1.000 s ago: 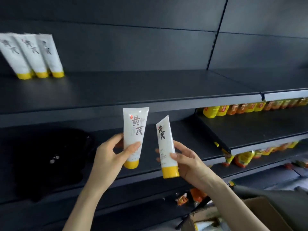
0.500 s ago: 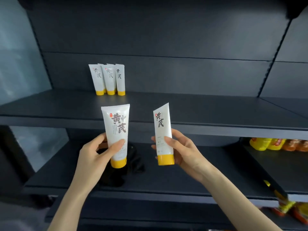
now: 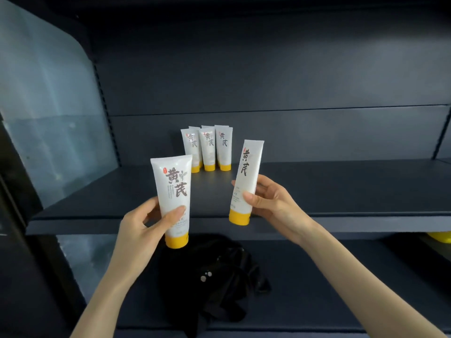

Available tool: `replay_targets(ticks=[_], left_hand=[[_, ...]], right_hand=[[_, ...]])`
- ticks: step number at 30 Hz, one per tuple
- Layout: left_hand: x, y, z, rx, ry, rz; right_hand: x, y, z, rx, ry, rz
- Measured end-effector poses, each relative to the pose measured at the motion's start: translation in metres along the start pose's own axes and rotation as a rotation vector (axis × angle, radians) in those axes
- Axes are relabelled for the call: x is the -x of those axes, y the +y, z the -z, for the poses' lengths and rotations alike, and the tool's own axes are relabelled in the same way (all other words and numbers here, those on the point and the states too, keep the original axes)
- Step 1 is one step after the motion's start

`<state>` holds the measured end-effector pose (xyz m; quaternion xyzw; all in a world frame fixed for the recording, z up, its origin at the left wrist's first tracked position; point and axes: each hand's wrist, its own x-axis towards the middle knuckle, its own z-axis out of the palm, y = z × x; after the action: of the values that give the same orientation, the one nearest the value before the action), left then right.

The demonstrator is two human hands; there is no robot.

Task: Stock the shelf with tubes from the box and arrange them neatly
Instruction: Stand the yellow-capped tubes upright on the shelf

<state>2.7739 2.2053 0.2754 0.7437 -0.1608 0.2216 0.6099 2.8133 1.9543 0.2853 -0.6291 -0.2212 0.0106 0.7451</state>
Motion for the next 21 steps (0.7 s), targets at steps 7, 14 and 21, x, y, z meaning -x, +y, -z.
replay_targets(ticks=[7, 14, 21], left_hand=[[-0.033, -0.016, 0.037, 0.005, 0.037, -0.012], [-0.069, -0.03, 0.046, 0.004, 0.068, -0.021], [-0.104, -0.053, 0.046, -0.015, 0.124, -0.008]], right_hand=[[-0.073, 0.017, -0.02, 0.02, -0.02, -0.058], [-0.144, 0.035, -0.015, 0.239, -0.058, -0.102], [-0.205, 0.056, -0.005, 0.259, -0.088, -0.119]])
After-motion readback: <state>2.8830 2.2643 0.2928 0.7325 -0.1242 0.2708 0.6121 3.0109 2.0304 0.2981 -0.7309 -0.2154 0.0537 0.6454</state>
